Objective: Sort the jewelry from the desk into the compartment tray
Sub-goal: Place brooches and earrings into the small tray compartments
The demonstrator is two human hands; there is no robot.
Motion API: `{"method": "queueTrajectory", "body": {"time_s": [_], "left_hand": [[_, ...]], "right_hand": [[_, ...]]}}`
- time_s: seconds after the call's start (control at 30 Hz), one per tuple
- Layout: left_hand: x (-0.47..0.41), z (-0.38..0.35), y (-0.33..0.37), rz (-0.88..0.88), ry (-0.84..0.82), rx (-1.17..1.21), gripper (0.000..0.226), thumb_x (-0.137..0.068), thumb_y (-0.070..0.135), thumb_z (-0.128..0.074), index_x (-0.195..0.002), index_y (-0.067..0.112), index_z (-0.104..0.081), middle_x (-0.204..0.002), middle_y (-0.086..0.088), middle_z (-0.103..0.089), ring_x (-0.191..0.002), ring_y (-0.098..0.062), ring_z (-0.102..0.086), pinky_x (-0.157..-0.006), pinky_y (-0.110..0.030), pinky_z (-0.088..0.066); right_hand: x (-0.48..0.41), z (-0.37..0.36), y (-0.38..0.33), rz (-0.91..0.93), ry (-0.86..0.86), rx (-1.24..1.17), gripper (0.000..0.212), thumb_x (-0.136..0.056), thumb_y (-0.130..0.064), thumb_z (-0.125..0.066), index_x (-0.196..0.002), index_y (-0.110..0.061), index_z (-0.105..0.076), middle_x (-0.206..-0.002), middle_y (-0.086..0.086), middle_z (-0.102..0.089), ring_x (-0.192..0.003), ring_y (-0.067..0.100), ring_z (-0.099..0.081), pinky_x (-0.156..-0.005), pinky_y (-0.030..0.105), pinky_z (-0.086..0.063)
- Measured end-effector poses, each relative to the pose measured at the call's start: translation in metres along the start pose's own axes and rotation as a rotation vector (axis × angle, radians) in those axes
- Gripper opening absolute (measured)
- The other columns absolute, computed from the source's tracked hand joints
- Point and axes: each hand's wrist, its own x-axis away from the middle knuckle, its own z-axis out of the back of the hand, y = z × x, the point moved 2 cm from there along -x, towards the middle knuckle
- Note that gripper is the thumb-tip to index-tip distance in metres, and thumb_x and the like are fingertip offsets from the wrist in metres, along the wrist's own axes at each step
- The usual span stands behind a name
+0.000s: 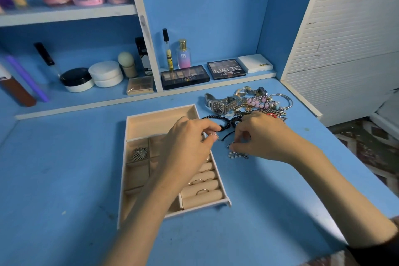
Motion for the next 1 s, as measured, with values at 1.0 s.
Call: {"method": "queueTrajectory", "body": {"time_s": [1.0], "left_hand": [[0.005,0.002,-0.001,0.025,-0.012,0.011,0.017,-0.085,0.034,-0.061,-0.099,0.041,-0.066,-0.082,0.011,-0.056,-0.066,0.001,-0.044,-0.055,-0.018,-0.034]], "right_hand": [[0.006,0.008,-0.004,-0.15,-0.102,-0.044,0.017,-0.083,-0.029,-0.065,-0.079,-0.013,-0.065,-0.07,-0.002,-0.063,-0.067,0.019,-0.057,-0.06,0.031,-0.046]]}}
